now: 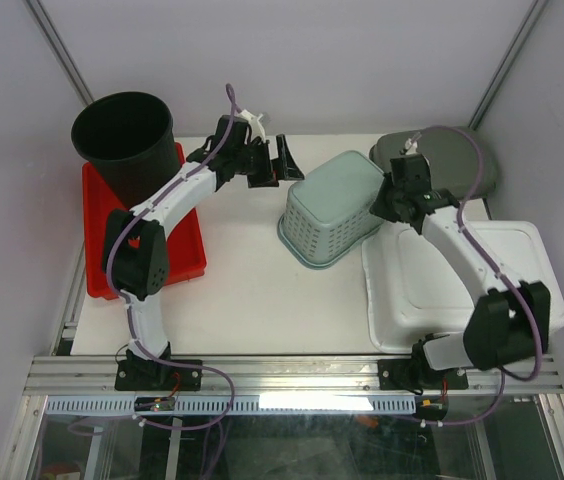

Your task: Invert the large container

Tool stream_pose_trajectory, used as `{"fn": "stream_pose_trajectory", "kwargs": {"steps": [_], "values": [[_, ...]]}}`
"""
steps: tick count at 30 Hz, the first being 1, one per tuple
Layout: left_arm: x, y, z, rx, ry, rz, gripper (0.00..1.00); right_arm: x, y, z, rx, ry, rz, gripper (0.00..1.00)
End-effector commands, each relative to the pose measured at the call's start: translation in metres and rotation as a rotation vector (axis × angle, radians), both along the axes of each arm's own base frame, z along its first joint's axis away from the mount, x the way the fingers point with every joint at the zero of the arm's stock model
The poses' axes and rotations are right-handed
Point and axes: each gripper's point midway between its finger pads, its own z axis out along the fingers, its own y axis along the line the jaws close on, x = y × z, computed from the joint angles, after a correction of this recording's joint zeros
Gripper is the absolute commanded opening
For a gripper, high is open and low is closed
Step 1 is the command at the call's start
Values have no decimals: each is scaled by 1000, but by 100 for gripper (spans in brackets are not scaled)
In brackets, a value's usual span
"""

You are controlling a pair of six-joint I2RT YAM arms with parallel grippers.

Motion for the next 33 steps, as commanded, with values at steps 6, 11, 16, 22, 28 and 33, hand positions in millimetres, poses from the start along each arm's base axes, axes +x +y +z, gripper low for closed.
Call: {"fn": "stream_pose_trajectory", "kwargs": {"steps": [6, 11, 16, 22, 28, 33], "values": [[-13, 5, 22, -32, -61, -49, 99, 151, 55, 24, 140, -124, 80, 18], [-12, 14, 22, -33, -53, -25, 99, 188, 57, 42, 207, -72, 87, 16], [-1, 24, 26, -21, -79, 6, 99, 142, 32, 65, 159, -173, 49, 20], [31, 67, 69, -49, -141, 181, 99, 47, -21, 61, 28, -201, 6, 31], [66, 52, 44, -84, -60, 159, 99, -29, -56, 72, -17, -244, -65, 36], [77, 1, 50, -164, -67, 25, 99, -59, -69, 92, -50, -276, -100, 37]]}}
